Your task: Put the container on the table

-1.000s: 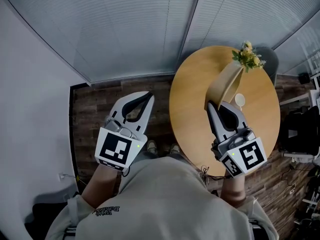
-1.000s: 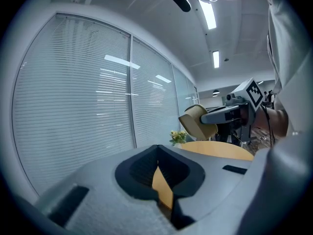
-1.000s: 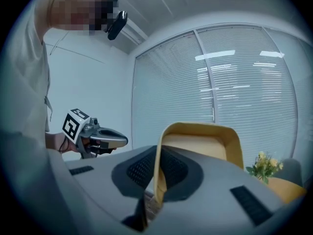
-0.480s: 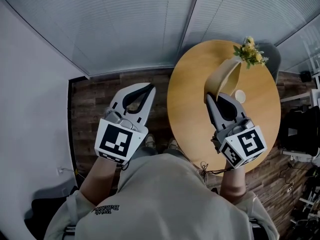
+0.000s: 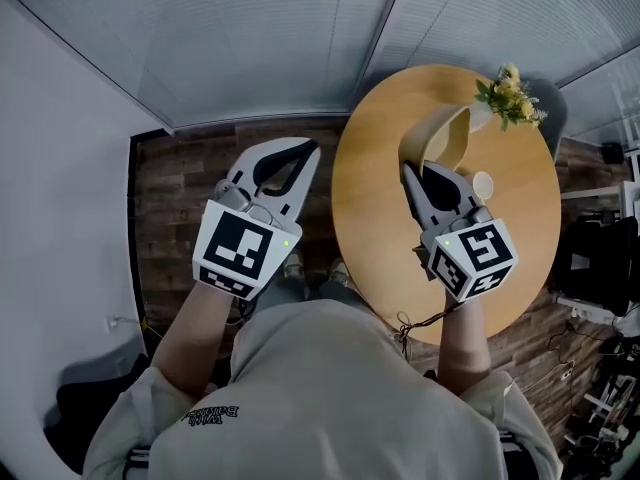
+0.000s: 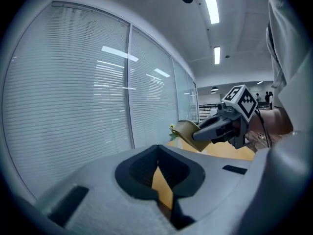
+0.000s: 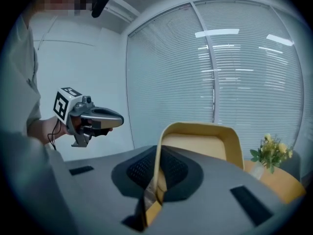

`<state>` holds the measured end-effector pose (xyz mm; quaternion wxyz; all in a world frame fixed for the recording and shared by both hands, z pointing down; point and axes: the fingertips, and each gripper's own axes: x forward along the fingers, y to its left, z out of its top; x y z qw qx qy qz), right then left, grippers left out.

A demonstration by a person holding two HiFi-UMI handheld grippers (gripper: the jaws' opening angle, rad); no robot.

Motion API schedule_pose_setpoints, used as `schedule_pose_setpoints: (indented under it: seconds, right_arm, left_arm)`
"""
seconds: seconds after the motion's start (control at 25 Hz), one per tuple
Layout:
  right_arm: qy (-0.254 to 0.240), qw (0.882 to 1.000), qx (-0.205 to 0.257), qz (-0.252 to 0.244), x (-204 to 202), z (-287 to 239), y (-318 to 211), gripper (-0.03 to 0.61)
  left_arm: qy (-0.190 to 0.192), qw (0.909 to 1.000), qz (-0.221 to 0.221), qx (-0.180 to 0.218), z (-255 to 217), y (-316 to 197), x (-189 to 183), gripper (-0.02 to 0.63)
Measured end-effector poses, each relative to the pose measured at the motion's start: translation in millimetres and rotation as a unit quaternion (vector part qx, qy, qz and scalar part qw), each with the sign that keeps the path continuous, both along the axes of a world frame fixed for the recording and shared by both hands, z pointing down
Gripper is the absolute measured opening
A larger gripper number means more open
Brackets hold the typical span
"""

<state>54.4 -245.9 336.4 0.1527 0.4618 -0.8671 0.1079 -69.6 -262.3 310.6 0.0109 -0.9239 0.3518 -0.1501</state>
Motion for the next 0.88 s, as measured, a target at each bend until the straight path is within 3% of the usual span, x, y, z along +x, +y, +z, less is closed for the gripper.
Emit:
schedule_pose_setpoints:
  seconds: [0.52,0.88]
  right_arm:
    - [0.031,0.996,-0.075,-0.042,-22.4,88.4,-35.3,0.032]
    - [0.06,0.985,-0.147,-0.062,-29.7,171.8,-48.1,0.032]
  left_arm:
    - [-0.02,0.9981,-0.009,-0.057,67.1,-25.1,1.2,0.021]
    - [-0.051,0.9946,-0.006,-0.09,119.0,-36.8,11.2,0.021]
